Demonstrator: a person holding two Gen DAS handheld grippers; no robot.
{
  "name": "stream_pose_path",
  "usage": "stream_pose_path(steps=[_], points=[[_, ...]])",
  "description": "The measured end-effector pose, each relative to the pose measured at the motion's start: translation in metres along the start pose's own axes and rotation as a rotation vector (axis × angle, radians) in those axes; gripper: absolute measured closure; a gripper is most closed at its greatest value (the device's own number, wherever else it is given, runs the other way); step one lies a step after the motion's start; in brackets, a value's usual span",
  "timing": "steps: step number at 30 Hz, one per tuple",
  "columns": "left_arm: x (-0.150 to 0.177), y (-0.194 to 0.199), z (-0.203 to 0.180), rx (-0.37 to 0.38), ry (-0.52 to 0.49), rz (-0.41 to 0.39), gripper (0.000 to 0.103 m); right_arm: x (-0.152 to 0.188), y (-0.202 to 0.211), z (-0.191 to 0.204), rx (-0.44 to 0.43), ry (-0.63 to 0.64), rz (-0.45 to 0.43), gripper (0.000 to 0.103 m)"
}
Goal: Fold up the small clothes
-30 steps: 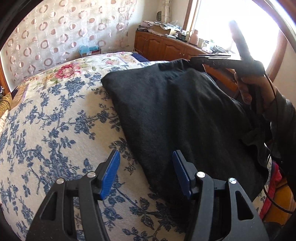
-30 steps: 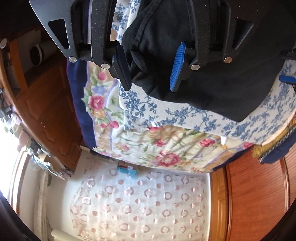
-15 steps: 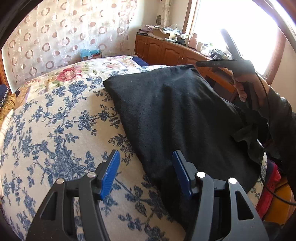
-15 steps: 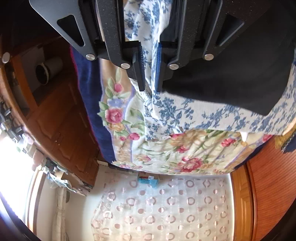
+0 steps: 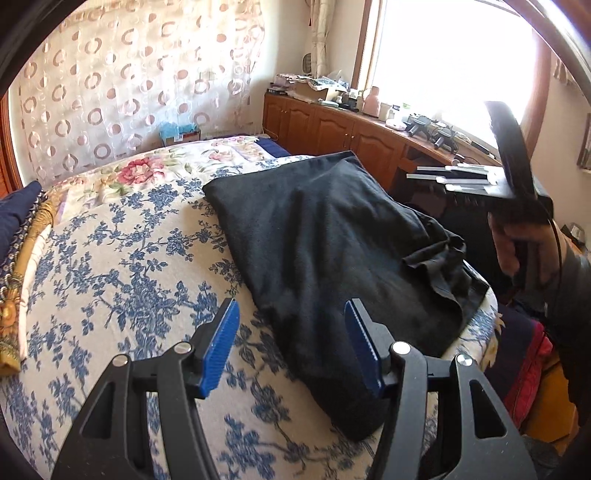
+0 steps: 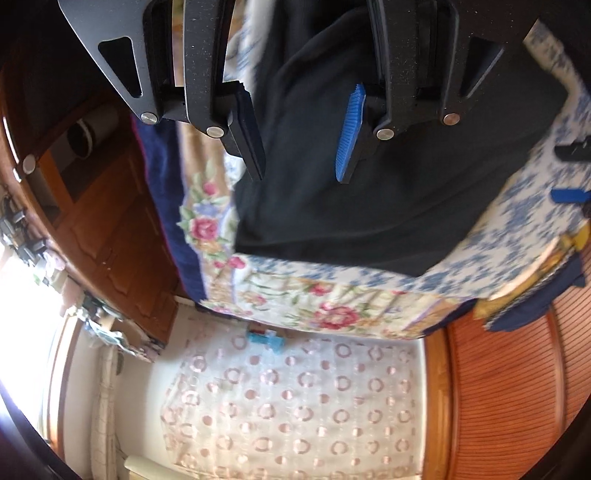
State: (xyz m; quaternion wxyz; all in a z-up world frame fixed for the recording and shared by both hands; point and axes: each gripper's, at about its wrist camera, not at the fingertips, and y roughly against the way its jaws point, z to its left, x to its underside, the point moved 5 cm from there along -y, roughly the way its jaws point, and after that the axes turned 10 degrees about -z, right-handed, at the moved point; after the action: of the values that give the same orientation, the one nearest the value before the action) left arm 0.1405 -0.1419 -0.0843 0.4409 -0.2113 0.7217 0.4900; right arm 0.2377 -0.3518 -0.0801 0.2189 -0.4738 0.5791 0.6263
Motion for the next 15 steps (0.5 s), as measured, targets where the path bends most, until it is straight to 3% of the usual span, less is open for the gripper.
stream_pose_path(steps=[8, 13, 15], points=[[0.012, 0.016, -0.001, -0.009, 0.011, -0.003, 0.045, 0.031, 0.036, 0.054, -0.074, 0.027, 0.009, 0.063], [0.023, 0.014, -0.003, -0.006, 0.019, 0.028, 0.045, 0.057, 0.034, 0.08, -0.118, 0.032, 0.057, 0.063], [0.025, 0.012, -0.004, -0.005, 0.021, 0.034, 0.045, 0.064, 0.027, 0.086, -0.098, 0.047, 0.075, 0.063]])
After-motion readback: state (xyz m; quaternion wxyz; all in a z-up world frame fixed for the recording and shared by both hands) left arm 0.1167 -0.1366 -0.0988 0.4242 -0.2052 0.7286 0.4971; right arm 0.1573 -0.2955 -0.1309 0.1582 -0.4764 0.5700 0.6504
